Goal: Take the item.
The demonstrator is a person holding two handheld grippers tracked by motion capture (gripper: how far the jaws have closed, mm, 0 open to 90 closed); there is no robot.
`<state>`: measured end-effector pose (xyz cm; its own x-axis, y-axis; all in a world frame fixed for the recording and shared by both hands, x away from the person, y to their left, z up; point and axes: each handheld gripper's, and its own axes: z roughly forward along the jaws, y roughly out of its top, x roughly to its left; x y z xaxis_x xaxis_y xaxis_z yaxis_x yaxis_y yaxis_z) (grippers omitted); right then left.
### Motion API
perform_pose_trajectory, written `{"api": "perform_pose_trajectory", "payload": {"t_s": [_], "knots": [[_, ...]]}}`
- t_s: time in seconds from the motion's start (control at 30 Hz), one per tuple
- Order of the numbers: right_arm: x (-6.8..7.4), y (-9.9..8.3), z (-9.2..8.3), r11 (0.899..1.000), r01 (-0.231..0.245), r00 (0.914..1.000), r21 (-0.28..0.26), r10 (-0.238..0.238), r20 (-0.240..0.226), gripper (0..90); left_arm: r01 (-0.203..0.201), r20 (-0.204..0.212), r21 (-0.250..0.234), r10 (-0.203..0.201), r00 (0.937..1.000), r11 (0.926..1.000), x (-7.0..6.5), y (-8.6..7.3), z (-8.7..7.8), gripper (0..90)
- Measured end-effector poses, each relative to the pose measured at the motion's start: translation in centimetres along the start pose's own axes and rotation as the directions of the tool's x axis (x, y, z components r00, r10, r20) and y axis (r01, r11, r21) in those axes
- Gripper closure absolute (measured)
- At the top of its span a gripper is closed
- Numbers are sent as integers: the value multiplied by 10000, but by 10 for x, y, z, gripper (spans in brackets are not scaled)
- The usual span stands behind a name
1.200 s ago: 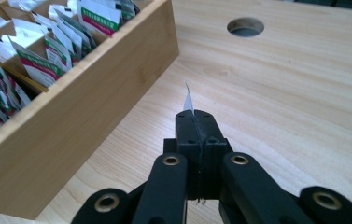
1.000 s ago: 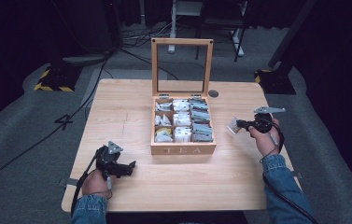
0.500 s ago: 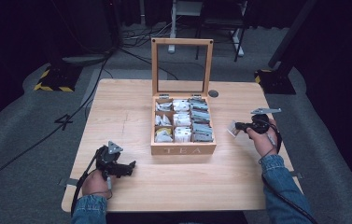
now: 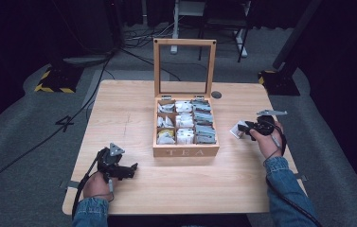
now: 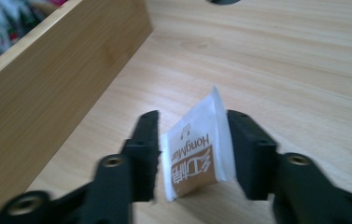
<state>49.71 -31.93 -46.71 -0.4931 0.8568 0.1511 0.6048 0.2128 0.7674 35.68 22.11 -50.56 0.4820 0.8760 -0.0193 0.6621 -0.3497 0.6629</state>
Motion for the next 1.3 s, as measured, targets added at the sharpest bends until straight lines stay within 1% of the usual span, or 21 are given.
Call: {"api": "perform_pose_trajectory", "payload": {"t_s": [0.03,0.07,0.13,0.2,0.33,0.4,0.5,0.53,0.57,0.63,0.67,0.7,0.73,0.77,0.87,0.9,0.93,1.07,1.13,1.2,1.3], "knots": [[-1,0,0,10000,-3,10000,-61,3,42,453,0,1,-1,0,10000,10000,0,0,0,0],[-1,0,0,10000,-3,10000,-61,3,42,453,0,1,-1,0,10000,10000,0,0,0,0],[-5,-2,1,9999,-97,9994,-102,100,342,391,-1,-2,-1,1,10000,10000,0,0,0,0],[-9,-3,1,9999,15,9984,-143,-7,568,346,1,-1,-1,-1,10000,10000,0,0,0,0],[-11,-2,-2,9993,42,9972,-364,-14,745,320,3,7,1,-3,10000,10000,0,0,0,0],[-10,-1,-3,9991,27,9978,-416,1,664,320,0,0,-1,0,10000,10000,0,0,0,0],[-6,1,-7,9984,126,9988,-559,-99,484,311,3,1,-1,-3,10000,10000,0,0,0,0],[-2,2,-10,9979,241,9992,-599,-221,341,309,-2,0,1,2,10000,10000,0,0,0,0],[-2,2,-10,9979,241,9992,-599,-221,341,309,0,0,0,0,10000,10000,0,0,0,0],[4,5,-19,9967,378,9993,-722,-371,105,306,0,3,2,0,10000,10000,0,0,0,0],[4,5,-19,9967,378,9993,-722,-371,105,306,0,3,2,0,10000,10000,0,0,0,0],[8,5,-25,9958,449,9989,-799,-457,-92,304,1,1,1,-1,10000,10000,0,0,0,0],[8,5,-25,9958,449,9989,-799,-457,-92,304,-1,-2,0,1,10000,10000,0,0,0,0],[13,5,-31,9956,444,9983,-825,-474,-346,305,1,1,-1,-1,10000,10000,0,0,0,0],[19,4,-39,9952,570,9962,-795,-619,-610,308,-2,0,3,2,10000,10000,0,0,0,0],[19,4,-39,9952,570,9962,-795,-619,-610,308,-5,0,3,5,10000,10000,0,0,0,0],[23,2,-44,9948,643,9945,-792,-705,-775,311,7,-1,0,-7,10000,10000,0,0,0,0],[30,-1,-51,9941,737,9918,-792,-814,-986,311,-1,-1,-1,1,10000,10000,0,0,0,0],[37,-4,-59,9929,911,9874,-771,-1001,-1222,310,-6,-1,2,6,10000,10000,0,0,0,0],[39,-5,-60,9923,959,9863,-779,-1053,-1268,310,-3,-1,1,3,10000,10000,0,0,0,0],[47,-8,-65,9911,1143,9809,-684,-1235,-1500,309,1,0,1,-1,10000,10000,0,0,0,0]]}}
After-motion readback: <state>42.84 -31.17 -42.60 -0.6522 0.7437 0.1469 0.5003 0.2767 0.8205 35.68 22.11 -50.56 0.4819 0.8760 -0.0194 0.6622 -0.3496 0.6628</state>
